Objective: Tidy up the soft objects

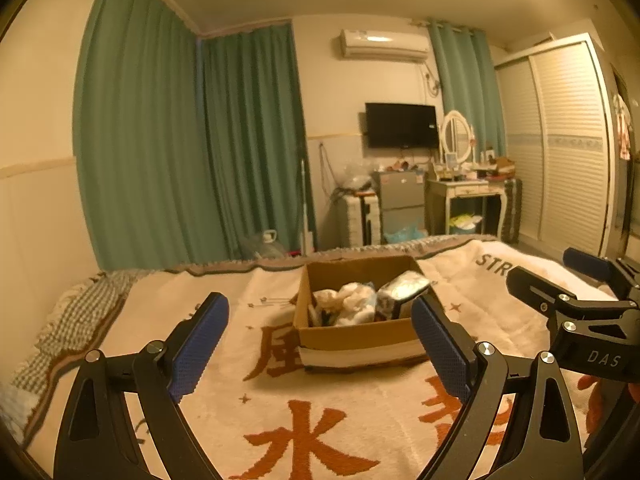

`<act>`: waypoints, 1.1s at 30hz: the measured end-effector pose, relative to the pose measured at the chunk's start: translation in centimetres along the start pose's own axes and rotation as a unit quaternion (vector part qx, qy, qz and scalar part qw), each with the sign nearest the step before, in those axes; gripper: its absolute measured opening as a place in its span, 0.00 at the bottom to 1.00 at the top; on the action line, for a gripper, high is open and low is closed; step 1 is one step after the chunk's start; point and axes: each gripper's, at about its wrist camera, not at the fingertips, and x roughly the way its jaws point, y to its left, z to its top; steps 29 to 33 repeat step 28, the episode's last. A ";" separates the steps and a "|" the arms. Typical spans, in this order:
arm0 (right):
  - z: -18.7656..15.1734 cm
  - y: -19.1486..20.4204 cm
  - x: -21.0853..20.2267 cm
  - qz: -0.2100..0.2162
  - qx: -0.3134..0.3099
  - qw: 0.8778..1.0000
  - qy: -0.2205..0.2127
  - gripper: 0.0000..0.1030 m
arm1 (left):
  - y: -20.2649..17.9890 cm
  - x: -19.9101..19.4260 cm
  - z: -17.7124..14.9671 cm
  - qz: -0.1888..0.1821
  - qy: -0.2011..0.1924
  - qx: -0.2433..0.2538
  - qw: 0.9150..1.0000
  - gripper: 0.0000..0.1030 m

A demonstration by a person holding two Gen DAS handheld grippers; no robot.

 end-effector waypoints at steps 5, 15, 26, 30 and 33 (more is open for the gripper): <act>-0.1 0.1 0.1 0.000 -0.001 1.000 0.001 1.00 | 0.2 -0.1 -0.2 0.002 -0.001 -0.005 1.000 0.91; -0.3 0.0 0.1 0.000 -0.003 1.000 0.003 1.00 | -0.1 -0.4 -0.2 0.005 -0.005 0.002 1.000 0.91; -0.4 -0.1 0.2 -0.001 0.001 1.000 0.002 1.00 | -0.6 -0.5 -0.6 0.008 -0.006 0.006 1.000 0.91; -0.4 -0.1 0.2 -0.001 0.001 1.000 0.002 1.00 | -0.6 -0.5 -0.6 0.005 -0.004 0.005 1.000 0.91; -0.4 -0.1 0.2 -0.001 0.001 1.000 0.002 1.00 | -0.6 -0.5 -0.6 0.005 -0.004 0.005 1.000 0.91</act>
